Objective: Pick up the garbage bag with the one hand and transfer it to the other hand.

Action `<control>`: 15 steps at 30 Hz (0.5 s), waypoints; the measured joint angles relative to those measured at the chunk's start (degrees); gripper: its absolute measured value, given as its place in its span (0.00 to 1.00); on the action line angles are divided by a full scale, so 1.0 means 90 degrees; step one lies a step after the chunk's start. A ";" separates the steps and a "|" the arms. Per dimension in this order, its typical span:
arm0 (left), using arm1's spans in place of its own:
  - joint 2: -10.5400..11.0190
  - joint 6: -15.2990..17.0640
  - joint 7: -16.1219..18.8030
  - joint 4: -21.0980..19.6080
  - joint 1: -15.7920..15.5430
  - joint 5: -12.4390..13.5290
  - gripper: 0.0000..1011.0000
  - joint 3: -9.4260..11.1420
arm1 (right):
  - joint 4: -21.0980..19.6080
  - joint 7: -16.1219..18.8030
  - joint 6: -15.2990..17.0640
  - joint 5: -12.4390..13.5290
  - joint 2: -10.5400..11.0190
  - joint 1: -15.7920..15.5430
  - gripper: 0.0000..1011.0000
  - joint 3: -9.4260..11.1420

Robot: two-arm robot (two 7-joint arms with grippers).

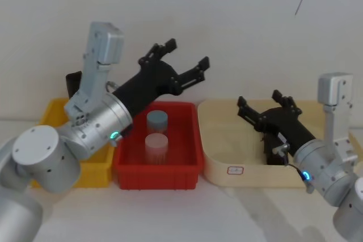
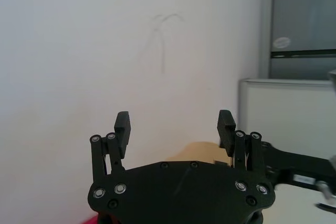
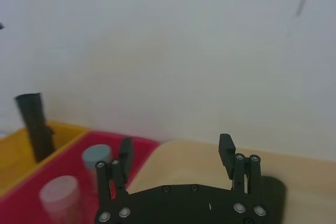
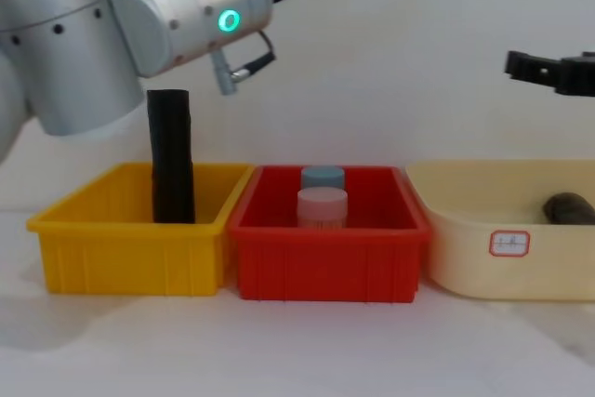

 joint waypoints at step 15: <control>0.0655 0.0054 0.1004 -0.1116 0.0676 0.0592 0.99 -0.0486 | -0.0052 0.0590 0.0193 0.0233 0.0004 0.0069 0.99 -0.0517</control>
